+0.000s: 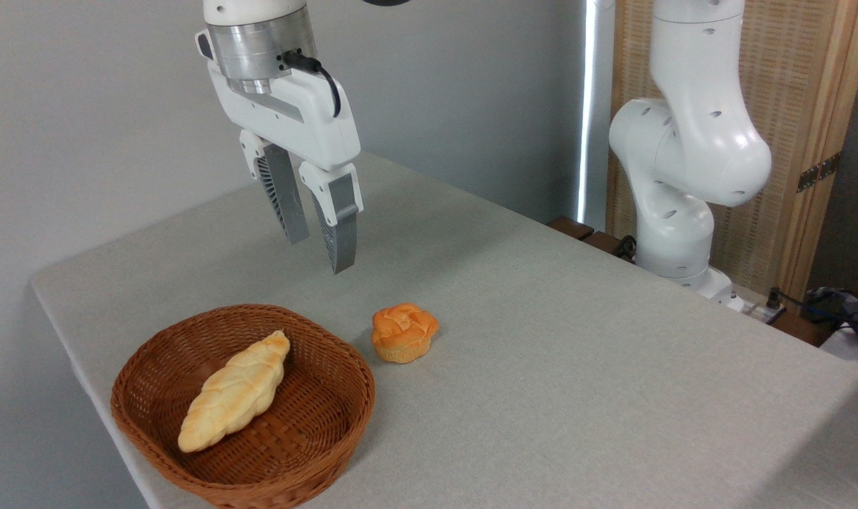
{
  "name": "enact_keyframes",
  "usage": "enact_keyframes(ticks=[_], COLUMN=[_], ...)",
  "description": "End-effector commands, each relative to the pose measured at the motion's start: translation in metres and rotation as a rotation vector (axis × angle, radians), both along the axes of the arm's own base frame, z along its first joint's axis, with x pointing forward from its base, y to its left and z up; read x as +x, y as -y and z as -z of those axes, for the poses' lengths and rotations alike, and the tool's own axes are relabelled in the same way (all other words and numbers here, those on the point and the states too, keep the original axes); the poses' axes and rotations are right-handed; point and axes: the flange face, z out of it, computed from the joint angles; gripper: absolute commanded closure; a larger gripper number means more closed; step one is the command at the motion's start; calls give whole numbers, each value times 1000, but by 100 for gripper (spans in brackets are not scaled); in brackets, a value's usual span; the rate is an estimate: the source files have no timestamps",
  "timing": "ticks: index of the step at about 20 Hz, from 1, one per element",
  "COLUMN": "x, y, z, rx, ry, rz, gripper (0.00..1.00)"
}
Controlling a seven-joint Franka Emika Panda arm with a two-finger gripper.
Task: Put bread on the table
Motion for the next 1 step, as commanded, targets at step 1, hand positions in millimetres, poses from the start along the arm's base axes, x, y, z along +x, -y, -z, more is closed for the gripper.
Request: enact_keyframes(ticks=[1], x=[1], y=[-4], z=[-5], rx=[18], ry=[-11], rz=[5], gripper=[0])
